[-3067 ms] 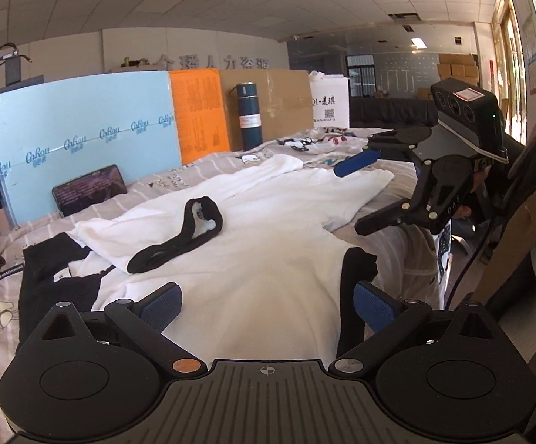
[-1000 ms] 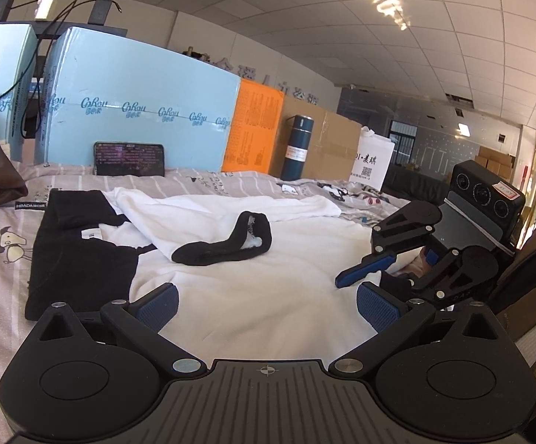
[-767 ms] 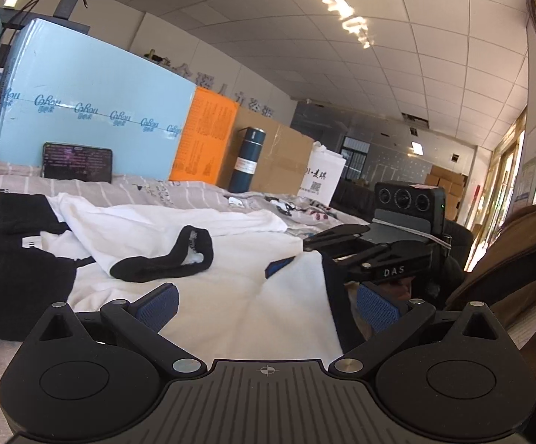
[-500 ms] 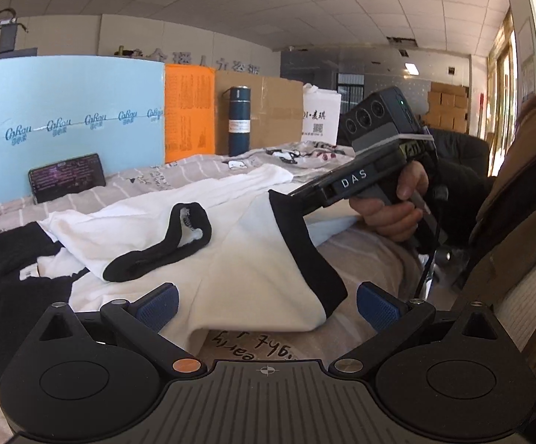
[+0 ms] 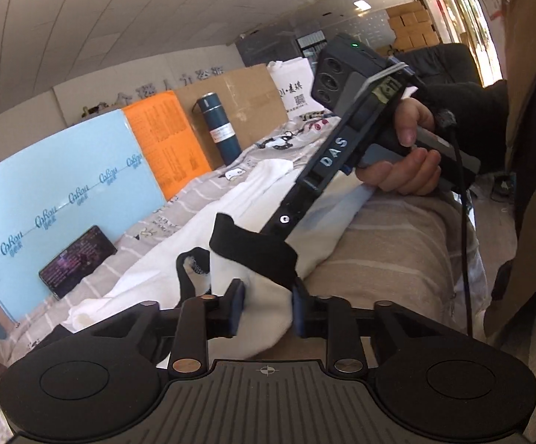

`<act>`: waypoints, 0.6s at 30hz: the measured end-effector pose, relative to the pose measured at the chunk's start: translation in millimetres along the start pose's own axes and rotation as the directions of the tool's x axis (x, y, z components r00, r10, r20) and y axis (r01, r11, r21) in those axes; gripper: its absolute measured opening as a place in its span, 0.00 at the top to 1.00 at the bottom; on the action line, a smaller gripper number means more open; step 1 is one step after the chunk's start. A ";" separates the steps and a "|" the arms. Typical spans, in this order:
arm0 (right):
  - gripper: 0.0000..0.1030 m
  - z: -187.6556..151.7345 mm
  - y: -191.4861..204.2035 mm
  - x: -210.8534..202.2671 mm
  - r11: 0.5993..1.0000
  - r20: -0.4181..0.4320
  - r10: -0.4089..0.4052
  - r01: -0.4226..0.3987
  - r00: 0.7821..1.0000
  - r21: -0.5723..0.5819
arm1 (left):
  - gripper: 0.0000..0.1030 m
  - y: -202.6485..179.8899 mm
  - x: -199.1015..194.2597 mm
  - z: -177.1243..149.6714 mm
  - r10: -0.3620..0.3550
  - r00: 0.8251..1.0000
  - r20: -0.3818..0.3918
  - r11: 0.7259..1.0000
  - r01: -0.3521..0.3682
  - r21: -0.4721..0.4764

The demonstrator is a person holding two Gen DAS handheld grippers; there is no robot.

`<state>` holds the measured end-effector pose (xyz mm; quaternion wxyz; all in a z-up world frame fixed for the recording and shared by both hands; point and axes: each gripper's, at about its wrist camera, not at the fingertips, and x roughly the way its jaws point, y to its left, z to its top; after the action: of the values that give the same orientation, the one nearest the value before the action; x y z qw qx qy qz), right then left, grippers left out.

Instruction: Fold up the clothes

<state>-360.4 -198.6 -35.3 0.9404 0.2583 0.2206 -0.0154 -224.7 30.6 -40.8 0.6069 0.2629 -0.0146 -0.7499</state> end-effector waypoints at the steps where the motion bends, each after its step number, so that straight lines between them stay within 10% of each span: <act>1: 0.81 0.3 1.2 -2.7 1.000 0.012 0.010 -0.010 1.000 -0.007 | 0.83 9.2 -3.8 1.1 0.009 0.999 0.033 0.998 -0.007 -0.056; 5: 0.81 1.6 6.0 -13.5 0.998 0.058 0.050 -0.048 0.997 -0.034 | 0.90 40.7 -12.0 5.1 0.084 0.989 0.124 0.972 -0.054 -0.231; 9: 0.33 0.6 20.0 -27.3 0.988 0.079 0.004 0.008 0.997 -0.157 | 0.91 53.8 -6.1 3.2 0.082 0.991 0.107 0.956 -0.048 -0.290; 18: 0.27 -30.9 9.8 -80.6 0.913 0.020 -0.264 0.257 0.964 -0.317 | 0.92 69.9 6.8 5.4 0.150 0.985 0.081 0.930 -0.113 -0.350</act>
<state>-444.3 -181.8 -20.4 0.9565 0.0726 0.2634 -0.1021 -164.7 4.5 -14.9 0.6909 0.1108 0.0668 -0.7113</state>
